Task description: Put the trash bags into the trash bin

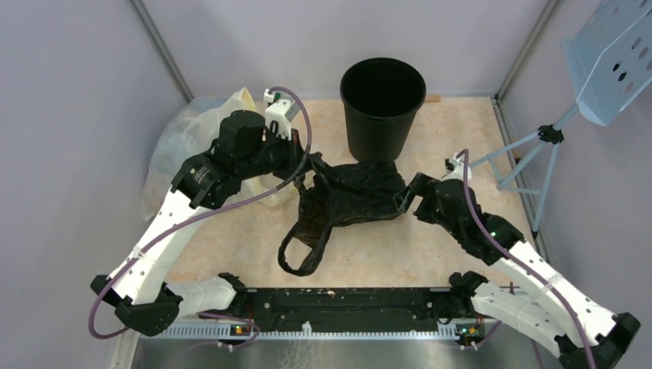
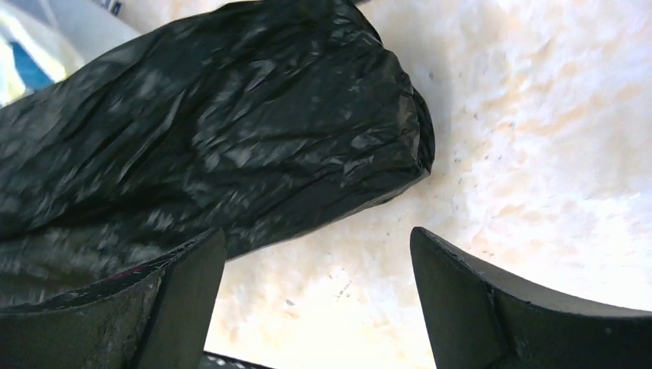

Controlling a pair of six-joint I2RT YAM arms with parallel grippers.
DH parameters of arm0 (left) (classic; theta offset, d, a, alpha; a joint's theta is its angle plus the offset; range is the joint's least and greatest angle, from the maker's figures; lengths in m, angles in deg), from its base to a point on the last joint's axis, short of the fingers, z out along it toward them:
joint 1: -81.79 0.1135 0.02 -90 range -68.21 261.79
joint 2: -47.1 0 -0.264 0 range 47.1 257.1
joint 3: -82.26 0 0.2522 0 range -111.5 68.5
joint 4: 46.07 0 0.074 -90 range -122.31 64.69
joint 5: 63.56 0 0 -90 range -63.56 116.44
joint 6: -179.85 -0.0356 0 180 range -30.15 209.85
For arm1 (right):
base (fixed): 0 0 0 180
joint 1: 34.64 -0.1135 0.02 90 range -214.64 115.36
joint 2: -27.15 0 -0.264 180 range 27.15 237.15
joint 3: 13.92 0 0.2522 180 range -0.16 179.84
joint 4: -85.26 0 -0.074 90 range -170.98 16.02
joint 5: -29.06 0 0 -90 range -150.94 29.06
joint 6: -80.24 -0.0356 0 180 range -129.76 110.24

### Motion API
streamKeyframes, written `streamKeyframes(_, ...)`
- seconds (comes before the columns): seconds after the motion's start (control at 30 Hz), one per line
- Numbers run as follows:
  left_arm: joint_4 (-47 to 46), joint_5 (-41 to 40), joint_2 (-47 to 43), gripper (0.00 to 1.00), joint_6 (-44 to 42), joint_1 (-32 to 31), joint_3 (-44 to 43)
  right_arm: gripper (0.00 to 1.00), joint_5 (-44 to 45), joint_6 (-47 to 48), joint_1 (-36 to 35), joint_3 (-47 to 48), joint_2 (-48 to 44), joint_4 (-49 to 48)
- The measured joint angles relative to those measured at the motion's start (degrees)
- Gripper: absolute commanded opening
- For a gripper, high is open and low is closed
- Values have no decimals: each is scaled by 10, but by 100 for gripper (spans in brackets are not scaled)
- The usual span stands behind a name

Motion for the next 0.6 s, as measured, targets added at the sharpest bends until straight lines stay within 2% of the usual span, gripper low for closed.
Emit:
streamKeyframes(0.1,0,7,-14,0,2,0,28,89,-59,-64,58,-80,-5,-57)
streamKeyframes(0.23,-1,16,-27,0,2,0,51,86,-107,-166,77,-176,-26,-127)
streamKeyframes(0.43,-1,24,-50,0,3,0,71,81,-141,-271,77,-215,-3,-215)
streamKeyframes(0.6,-5,25,-62,0,3,0,80,77,-166,-336,77,-239,70,-293)
